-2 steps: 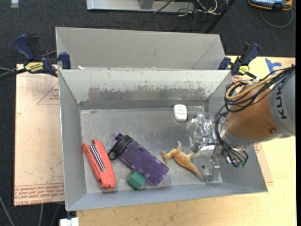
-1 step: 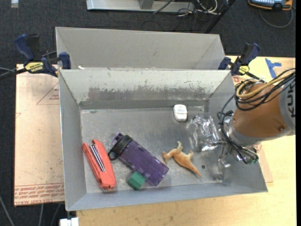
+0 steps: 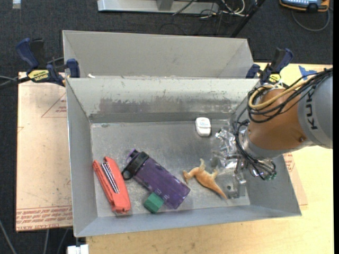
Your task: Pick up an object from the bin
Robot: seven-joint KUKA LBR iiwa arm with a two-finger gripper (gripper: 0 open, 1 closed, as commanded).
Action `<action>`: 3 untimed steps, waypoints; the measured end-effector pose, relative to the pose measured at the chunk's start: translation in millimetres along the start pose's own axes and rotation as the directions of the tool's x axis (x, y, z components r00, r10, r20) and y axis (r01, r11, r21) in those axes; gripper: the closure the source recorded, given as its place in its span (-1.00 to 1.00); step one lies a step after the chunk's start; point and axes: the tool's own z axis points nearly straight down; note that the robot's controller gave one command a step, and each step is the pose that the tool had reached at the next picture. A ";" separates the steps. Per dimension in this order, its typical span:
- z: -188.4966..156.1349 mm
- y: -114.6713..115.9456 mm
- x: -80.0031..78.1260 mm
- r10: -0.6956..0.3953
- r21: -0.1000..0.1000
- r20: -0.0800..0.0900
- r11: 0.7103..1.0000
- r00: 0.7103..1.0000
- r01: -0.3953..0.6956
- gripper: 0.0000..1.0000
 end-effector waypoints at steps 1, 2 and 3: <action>-0.7 21.4 -21.2 -0.119 -0.006 0.004 0.993 0.993 0.119 -1.00; 0.2 21.2 -21.0 -0.221 -0.001 0.003 0.975 0.975 0.221 -1.00; 0.9 36.0 -22.9 -0.038 -0.004 0.002 0.999 0.999 0.038 -1.00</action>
Offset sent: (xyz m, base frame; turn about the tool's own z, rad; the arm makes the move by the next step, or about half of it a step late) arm 0.0071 0.0319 -0.0013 0.0144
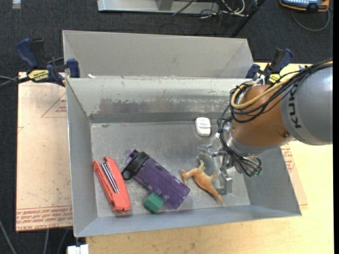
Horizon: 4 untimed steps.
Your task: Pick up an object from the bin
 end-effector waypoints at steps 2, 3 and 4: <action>-8.5 -2.9 -11.7 -0.091 -0.002 0.002 0.996 0.996 0.091 -1.00; -6.3 -4.5 -9.4 -0.181 0.002 0.003 0.983 0.983 0.181 -1.00; 0.5 10.3 8.9 -0.400 -0.001 0.006 0.916 0.916 0.400 1.00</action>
Offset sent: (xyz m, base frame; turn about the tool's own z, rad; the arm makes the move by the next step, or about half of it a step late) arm 0.0192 -0.0113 0.0156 -0.1340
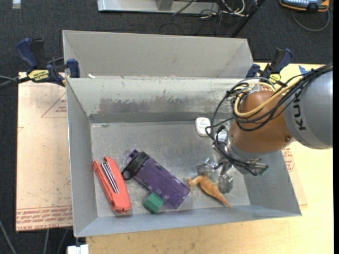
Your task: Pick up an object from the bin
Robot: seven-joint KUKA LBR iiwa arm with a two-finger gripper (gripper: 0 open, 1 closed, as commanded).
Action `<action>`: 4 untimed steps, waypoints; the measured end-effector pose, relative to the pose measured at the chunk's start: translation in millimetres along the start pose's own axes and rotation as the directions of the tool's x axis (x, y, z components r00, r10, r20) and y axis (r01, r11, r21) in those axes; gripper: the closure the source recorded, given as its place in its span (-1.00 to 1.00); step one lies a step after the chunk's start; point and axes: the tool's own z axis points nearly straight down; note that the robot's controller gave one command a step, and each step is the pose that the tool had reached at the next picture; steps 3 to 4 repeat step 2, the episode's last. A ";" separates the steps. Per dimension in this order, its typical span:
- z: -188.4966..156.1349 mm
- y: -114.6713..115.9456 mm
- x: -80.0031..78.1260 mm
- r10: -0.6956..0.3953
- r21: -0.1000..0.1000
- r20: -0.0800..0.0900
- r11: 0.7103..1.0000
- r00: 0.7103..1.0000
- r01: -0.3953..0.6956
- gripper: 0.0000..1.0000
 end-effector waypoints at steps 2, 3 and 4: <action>-0.8 5.9 5.9 0.006 0.003 0.005 1.000 1.000 -0.006 1.00; -0.8 5.9 5.9 0.006 0.003 0.005 1.000 1.000 -0.006 1.00; -0.8 5.9 5.9 0.006 0.003 0.005 1.000 1.000 -0.006 1.00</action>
Offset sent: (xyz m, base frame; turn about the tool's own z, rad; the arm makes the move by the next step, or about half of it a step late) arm -0.0230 0.0004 0.0007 0.0171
